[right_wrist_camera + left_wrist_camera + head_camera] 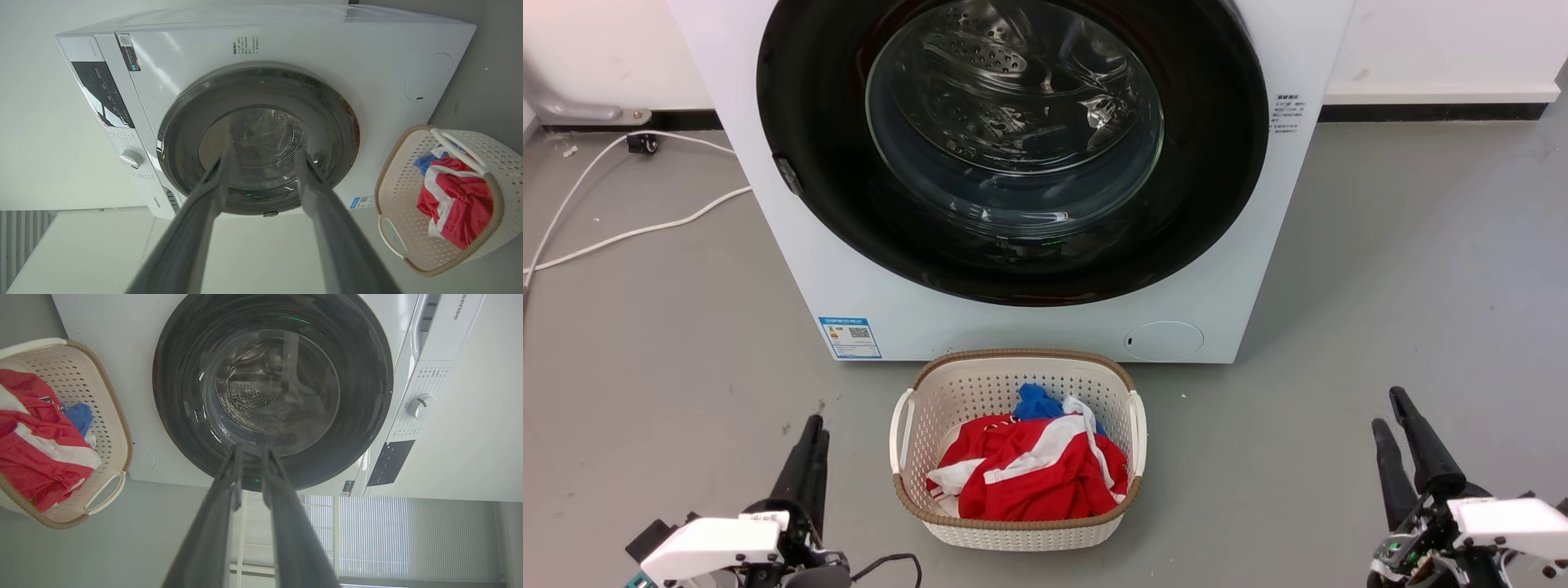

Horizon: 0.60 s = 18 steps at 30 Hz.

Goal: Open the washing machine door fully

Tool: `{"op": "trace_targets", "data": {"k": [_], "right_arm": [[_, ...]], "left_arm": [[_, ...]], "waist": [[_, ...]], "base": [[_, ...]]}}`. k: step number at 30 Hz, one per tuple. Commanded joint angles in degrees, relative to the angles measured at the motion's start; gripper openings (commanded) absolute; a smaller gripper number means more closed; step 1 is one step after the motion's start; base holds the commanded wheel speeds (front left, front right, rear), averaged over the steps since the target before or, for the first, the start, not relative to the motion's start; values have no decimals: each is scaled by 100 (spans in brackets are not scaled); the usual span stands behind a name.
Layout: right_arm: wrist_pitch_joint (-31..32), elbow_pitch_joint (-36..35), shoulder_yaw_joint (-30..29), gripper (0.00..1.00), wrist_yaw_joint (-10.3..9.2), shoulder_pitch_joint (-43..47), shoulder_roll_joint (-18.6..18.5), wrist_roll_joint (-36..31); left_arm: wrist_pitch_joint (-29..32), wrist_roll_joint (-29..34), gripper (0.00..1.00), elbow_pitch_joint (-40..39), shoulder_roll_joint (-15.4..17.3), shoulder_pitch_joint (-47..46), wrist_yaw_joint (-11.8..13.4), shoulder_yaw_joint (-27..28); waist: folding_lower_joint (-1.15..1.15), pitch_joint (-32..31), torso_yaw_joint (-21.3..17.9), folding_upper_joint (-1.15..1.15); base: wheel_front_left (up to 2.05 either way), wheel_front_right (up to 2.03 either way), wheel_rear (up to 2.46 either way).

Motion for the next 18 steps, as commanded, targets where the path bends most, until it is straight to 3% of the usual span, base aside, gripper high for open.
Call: {"op": "trace_targets", "data": {"k": [1, 10, 18], "right_arm": [[-65, -121, 44, 100, 2, -70, -2, -12], [-328, -270, 220, 100, 3, -1, -27, -278], [-538, -464, 330, 100, 4, 15, -107, -1103]], "left_arm": [[-57, 19, 100, -136, 10, -89, -3, -51], [-331, 286, 100, -414, 59, -94, -5, -343], [-539, 1045, 100, -690, 109, -116, -7, -489]], "waist": [[0, 0, -2, 0], [0, 0, 1, 0], [0, -5, 7, 0]], "base": [[0, 0, 0], [0, 0, 0], [0, 0, 0]]}}
